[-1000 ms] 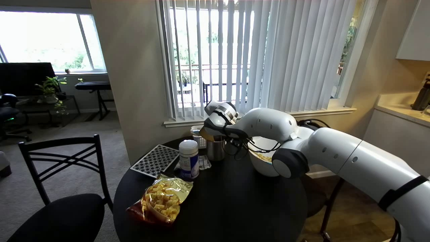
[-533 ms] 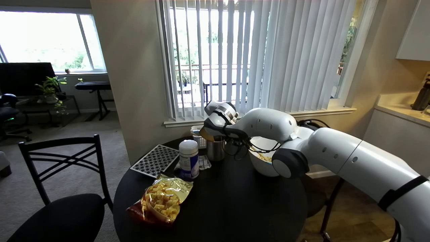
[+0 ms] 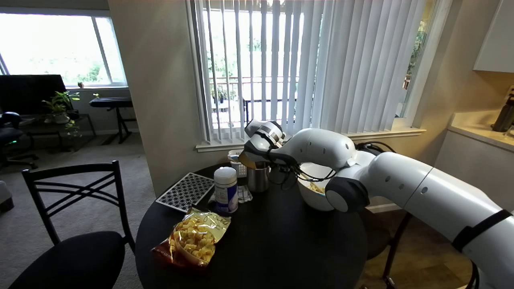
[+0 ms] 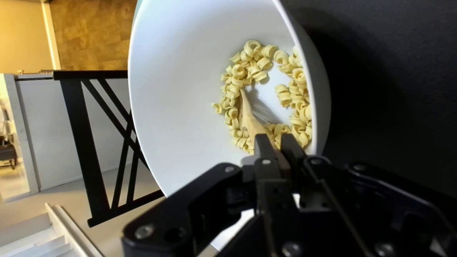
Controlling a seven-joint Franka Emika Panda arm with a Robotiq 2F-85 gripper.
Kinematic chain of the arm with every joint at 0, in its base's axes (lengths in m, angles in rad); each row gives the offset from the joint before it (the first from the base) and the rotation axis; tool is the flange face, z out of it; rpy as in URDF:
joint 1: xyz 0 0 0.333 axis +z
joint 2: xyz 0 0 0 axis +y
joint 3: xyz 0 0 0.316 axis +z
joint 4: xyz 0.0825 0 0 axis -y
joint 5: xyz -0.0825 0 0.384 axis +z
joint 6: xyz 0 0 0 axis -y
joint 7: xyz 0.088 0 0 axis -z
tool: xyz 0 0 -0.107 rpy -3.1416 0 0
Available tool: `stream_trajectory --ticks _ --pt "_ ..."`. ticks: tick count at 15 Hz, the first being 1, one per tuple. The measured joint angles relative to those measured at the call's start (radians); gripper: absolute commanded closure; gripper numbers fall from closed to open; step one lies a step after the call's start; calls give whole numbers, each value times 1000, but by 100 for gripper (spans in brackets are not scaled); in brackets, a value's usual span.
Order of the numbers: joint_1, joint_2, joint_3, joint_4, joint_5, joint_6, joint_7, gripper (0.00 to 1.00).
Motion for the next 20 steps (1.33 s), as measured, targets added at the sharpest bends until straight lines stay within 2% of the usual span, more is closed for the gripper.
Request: stream_trajectory --ticks 6,12,16,20 --pt "-22 -63 -13 4 5 -112 88 97" --pt "-98 -172 59 5 120 -216 208 97" --pt "-151 -207 127 5 220 -209 327 97" --pt "-182 -217 178 5 293 -116 459 97"
